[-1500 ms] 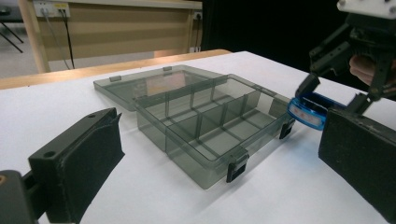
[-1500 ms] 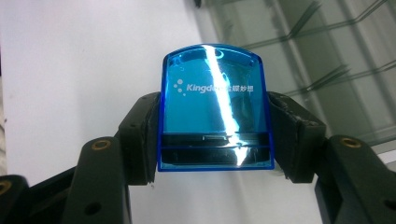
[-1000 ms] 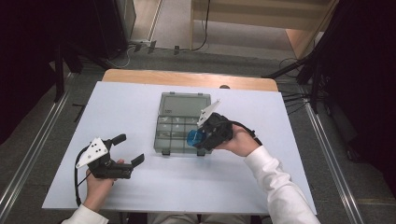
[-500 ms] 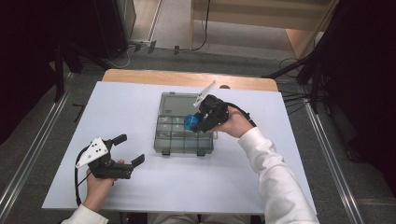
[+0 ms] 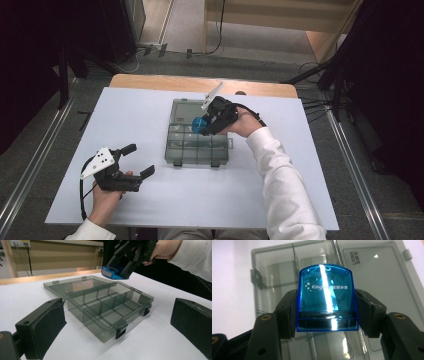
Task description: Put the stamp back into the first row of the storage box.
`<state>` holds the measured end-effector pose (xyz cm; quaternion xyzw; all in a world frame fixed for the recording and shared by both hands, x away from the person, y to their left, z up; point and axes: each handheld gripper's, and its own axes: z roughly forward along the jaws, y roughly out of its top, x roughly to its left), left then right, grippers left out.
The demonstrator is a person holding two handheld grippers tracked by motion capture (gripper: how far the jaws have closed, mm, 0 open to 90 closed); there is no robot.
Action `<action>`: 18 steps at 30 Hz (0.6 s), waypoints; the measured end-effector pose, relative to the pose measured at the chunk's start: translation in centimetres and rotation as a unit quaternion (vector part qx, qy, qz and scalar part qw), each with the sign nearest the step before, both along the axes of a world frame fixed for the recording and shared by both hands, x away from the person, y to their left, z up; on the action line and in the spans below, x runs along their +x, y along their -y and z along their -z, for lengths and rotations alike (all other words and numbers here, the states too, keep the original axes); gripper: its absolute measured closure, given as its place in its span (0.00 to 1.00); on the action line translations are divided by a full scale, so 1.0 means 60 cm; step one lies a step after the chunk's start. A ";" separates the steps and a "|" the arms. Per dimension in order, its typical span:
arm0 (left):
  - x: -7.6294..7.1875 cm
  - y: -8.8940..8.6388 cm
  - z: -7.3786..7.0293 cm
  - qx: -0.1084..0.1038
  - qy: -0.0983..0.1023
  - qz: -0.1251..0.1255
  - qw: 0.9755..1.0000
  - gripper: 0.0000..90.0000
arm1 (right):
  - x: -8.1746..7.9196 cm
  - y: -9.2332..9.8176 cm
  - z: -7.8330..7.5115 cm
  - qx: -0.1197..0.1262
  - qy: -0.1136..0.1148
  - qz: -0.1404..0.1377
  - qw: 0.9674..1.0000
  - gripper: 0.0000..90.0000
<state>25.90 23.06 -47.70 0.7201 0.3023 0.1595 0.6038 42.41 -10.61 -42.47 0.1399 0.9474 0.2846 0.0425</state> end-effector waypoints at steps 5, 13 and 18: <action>0.000 0.000 0.000 0.002 -0.001 0.000 1.000 0.00 | 0.013 -0.004 0.027 -0.019 -0.005 -0.004 1.000 0.46; 0.000 0.000 0.001 0.005 -0.002 0.004 1.000 0.00 | 0.024 -0.009 0.045 -0.028 -0.004 0.004 1.000 0.46; -0.001 0.001 0.000 0.003 0.001 0.003 1.000 0.00 | 0.025 -0.004 0.043 -0.009 -0.023 0.014 1.000 0.29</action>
